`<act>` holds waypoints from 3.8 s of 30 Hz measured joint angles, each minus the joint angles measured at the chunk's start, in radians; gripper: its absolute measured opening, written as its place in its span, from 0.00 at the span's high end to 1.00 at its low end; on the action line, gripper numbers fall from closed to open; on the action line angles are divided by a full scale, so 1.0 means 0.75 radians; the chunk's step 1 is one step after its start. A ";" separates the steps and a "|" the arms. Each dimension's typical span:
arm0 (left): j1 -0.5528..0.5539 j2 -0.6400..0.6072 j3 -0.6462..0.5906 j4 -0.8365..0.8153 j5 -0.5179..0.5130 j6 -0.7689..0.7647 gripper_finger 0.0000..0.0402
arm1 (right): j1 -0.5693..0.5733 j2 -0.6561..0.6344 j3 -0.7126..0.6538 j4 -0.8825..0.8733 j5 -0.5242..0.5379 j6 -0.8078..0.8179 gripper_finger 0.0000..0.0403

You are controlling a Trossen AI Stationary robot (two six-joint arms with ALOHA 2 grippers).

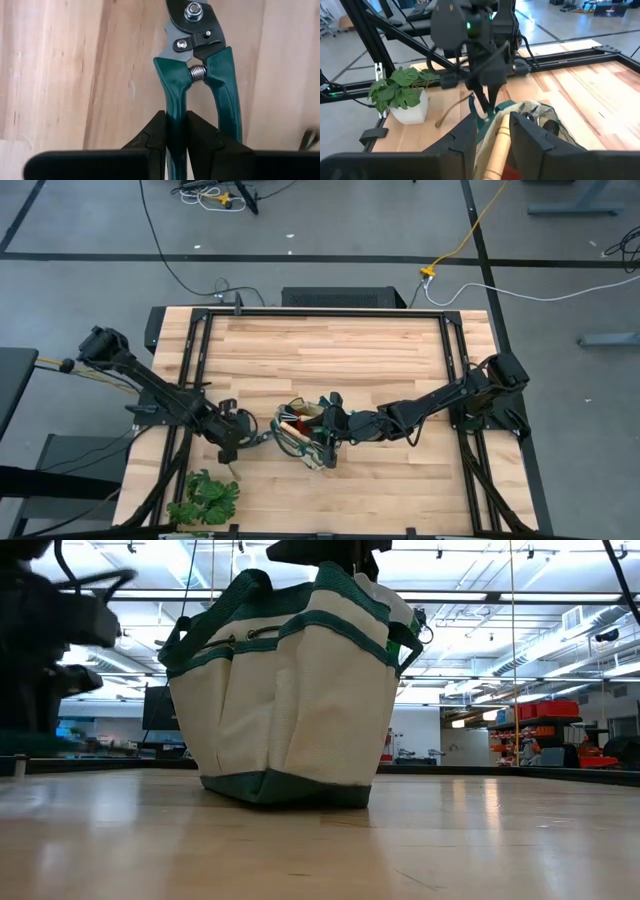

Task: Pick & Place Garden tools in Gardening bag
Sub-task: Put the green shear scissors into the gardening bag

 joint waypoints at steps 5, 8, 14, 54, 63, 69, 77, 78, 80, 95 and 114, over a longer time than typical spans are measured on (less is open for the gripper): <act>0.000 -0.122 0.026 -0.041 -0.015 -0.004 0.87 | -0.012 -0.002 0.000 -0.024 0.000 -0.001 0.71; -0.007 -0.160 0.115 -0.168 -0.045 -0.003 0.87 | -0.018 -0.002 0.000 -0.034 0.000 -0.001 0.71; -0.060 -0.159 0.391 -0.560 -0.160 -0.002 0.87 | -0.022 -0.002 0.000 -0.052 0.000 -0.005 0.71; 0.210 0.693 1.648 -1.357 -0.541 1.090 0.87 | -0.024 -0.286 0.000 -0.808 0.279 0.132 0.71; 0.221 0.813 1.679 -1.350 -0.702 1.485 0.87 | -0.024 -0.302 0.000 -0.912 0.287 0.140 0.71; 0.221 0.874 1.679 -1.294 -0.753 1.608 0.87 | -0.024 -0.302 0.000 -0.914 0.288 0.140 0.71; 0.209 0.893 1.678 -1.103 -0.771 1.815 0.86 | -0.024 -0.302 0.000 -0.922 0.289 0.140 0.71; 0.205 0.893 1.679 -1.071 -0.769 1.841 0.86 | -0.024 -0.302 0.000 -0.927 0.288 0.140 0.71; 0.197 0.898 1.679 -1.031 -0.750 1.862 0.86 | -0.024 -0.302 0.000 -0.931 0.289 0.140 0.71; 0.171 0.950 1.678 -0.980 -0.687 1.897 0.86 | -0.024 -0.302 0.000 -0.929 0.289 0.140 0.71; 0.173 1.017 1.678 -0.974 -0.666 1.885 0.84 | -0.024 -0.302 0.000 -0.939 0.286 0.175 0.71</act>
